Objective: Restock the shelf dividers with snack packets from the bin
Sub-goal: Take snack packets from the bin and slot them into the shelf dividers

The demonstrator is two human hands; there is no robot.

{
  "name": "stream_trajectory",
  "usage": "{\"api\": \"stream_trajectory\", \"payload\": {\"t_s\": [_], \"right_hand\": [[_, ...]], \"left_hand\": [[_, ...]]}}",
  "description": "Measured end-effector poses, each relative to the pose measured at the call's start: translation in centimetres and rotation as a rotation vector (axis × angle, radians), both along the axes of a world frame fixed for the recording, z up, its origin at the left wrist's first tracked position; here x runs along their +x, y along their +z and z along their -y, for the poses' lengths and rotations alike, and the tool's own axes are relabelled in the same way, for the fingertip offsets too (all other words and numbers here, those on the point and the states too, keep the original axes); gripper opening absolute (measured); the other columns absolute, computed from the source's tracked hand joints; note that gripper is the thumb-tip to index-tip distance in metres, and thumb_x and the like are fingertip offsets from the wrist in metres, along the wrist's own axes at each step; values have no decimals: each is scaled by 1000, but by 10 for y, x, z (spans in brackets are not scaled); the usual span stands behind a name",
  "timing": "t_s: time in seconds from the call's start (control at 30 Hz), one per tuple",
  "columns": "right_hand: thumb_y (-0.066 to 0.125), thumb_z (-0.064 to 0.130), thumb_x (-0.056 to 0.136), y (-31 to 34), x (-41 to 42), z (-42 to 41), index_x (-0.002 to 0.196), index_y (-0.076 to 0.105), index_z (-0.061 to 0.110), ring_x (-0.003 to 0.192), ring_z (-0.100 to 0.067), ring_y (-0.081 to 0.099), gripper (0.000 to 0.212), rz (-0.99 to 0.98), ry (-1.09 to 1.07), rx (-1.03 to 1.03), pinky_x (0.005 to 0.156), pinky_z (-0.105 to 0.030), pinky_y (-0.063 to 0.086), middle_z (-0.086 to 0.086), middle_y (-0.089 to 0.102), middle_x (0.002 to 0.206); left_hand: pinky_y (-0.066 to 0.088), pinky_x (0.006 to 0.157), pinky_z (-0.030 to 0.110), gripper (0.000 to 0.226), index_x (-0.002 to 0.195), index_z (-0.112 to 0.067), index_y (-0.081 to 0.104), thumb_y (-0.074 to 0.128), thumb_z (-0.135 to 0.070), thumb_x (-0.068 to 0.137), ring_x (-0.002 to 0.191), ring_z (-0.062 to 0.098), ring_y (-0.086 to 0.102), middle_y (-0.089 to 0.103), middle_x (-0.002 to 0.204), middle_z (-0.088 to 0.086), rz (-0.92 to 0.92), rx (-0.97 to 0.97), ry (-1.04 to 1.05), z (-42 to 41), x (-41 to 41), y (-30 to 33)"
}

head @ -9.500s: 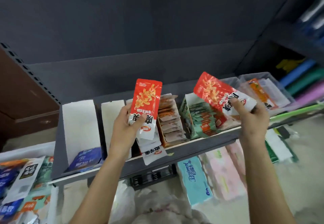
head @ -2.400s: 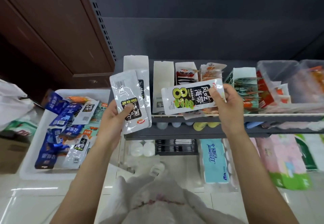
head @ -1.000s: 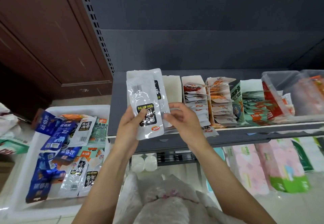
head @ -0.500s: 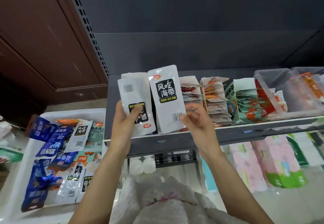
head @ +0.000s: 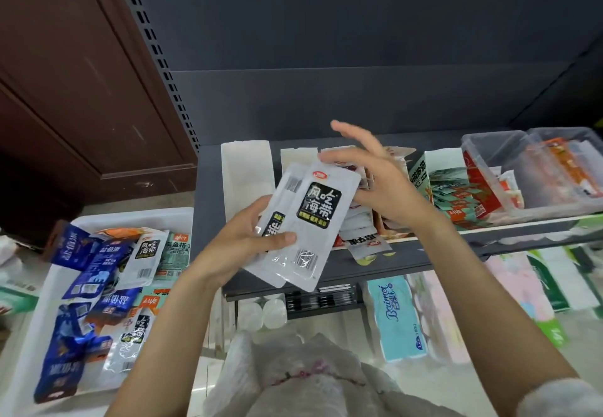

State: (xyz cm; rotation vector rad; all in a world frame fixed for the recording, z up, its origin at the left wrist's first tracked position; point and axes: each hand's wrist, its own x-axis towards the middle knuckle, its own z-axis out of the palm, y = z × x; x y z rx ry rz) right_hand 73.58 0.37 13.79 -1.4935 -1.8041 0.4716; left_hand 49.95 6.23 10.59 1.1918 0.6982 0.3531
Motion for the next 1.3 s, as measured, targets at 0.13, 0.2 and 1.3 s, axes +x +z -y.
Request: {"api": "stream_trajectory", "payload": {"t_s": [0.13, 0.2, 1.3], "right_hand": [[71, 14, 79, 2, 16, 0, 90, 73, 18, 136, -16, 35, 12, 20, 88, -38, 110, -41, 33, 1, 49, 140], [66, 18, 84, 6, 19, 10, 86, 66, 24, 122, -7, 51, 7, -145, -24, -81, 102, -32, 42, 13, 58, 127], [73, 24, 80, -117, -44, 51, 102, 70, 20, 100, -19, 64, 23, 380, -333, -138, 89, -36, 45, 2, 72, 102]], "left_hand": [[55, 71, 27, 56, 124, -22, 55, 74, -12, 72, 95, 19, 69, 72, 104, 0, -79, -34, 237, -2, 3, -8], [52, 68, 23, 47, 125, -22, 55, 69, -10, 82, 95, 16, 68, 72, 104, -3, -111, -1, 448, -6, -1, -13], [52, 59, 16, 32, 120, -7, 62, 54, 0, 90, 96, 17, 64, 65, 117, 10, -172, -98, 348, 25, 65, -14]]}}
